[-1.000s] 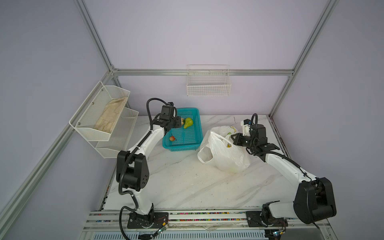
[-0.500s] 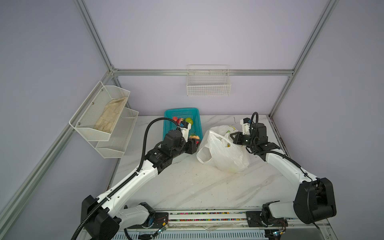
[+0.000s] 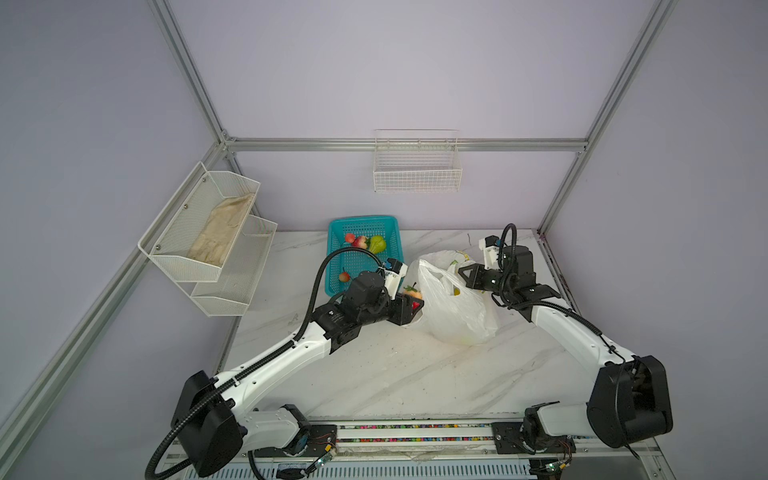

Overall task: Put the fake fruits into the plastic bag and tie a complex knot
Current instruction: 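Carry the apple with left gripper into the bag opening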

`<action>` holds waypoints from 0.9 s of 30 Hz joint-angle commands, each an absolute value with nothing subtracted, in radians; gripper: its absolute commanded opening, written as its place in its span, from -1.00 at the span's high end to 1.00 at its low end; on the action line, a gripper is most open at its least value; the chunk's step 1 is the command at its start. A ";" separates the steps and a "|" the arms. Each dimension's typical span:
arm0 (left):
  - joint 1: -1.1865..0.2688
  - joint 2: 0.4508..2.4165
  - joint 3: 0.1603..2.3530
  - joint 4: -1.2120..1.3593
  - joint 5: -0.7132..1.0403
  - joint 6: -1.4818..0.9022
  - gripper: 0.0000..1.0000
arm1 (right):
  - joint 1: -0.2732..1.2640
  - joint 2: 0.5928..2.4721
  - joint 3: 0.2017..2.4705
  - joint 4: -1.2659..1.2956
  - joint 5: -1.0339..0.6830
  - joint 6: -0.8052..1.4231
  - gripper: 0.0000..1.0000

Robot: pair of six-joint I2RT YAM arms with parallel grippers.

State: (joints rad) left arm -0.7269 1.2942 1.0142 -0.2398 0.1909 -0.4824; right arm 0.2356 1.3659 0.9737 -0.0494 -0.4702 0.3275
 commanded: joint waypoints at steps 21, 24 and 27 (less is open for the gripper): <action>-0.652 1.404 1.034 -0.226 0.307 -0.434 0.26 | 0.232 1.345 0.994 -0.066 -0.468 0.313 0.88; -0.660 1.478 1.083 -0.231 0.347 -0.393 0.26 | 0.232 1.347 0.989 -0.054 -0.496 0.326 0.88; -0.683 1.517 1.131 -0.234 0.370 -0.356 0.25 | 0.232 1.343 0.989 -0.053 -0.506 0.335 0.87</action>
State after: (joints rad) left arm -0.6617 1.5105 0.9962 -0.2382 0.3073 -0.4259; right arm 0.2356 1.3533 0.9737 -0.0631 -0.4831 0.3283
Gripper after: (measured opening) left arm 0.543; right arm 0.065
